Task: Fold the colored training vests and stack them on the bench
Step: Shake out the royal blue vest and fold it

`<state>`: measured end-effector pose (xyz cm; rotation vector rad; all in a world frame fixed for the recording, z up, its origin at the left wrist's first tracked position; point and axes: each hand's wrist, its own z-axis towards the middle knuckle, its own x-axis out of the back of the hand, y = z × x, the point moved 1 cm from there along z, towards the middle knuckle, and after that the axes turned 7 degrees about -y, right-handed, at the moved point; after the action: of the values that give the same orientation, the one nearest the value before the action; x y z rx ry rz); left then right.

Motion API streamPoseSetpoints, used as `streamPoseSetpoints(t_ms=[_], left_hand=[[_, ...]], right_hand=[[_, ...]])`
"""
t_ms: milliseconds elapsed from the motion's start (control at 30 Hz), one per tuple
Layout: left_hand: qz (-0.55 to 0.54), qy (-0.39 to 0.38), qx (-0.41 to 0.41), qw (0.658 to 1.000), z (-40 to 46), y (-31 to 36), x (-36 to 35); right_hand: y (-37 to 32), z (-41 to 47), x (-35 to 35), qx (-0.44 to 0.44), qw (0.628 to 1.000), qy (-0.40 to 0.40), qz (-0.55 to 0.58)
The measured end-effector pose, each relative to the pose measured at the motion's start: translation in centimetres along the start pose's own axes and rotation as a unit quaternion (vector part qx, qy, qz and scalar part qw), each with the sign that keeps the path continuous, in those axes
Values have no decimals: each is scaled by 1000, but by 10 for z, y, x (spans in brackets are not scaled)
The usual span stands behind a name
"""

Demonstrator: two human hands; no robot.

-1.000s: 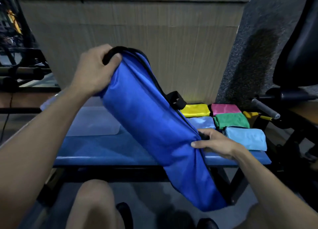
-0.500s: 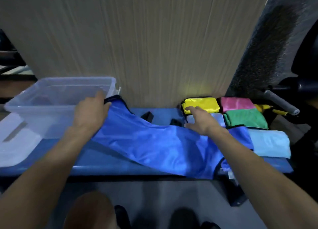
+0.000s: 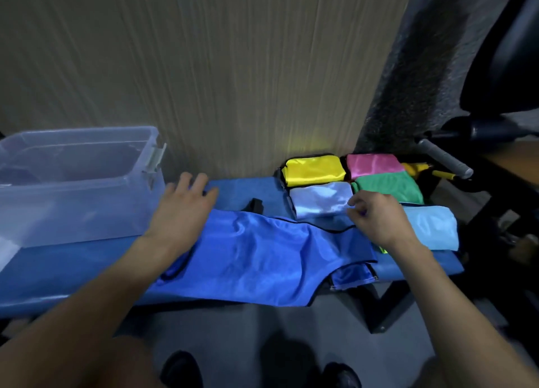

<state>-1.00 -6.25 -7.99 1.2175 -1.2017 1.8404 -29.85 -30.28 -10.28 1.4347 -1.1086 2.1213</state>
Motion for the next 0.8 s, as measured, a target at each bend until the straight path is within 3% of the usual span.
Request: streamPoseSetpoints(t_ms=[67,133,200,300,400,500,600,667,800], left_hand=[[-135,-20,-69,988,7,32,9],[-275,-100,-127,948,10,72,20],[-351,-111,-186,911,13,115,25],[-377,-98,-223,894,20,172,26],[-302,-74,-218,925,24,213,22],[-199,-47,-208,956,29,235,15],[-220,-26,-190,957,37,237,12],[-311,-29,-164,936,43,228,10],[-493,-72,-136,856,54,203,8]], right_hand=[[7,-10,6,-39,999,-8,-12],[13,-21,14,-84,996,-34,-20],[16,-34,20,-126,989,-80,-14],[17,-53,22,-180,969,-171,2],[13,-70,17,-231,938,-251,61],[16,-79,11,-244,928,-263,104],[20,-81,7,-257,922,-266,115],[23,-82,4,-259,920,-261,137],[21,-80,-4,-239,917,-239,211]])
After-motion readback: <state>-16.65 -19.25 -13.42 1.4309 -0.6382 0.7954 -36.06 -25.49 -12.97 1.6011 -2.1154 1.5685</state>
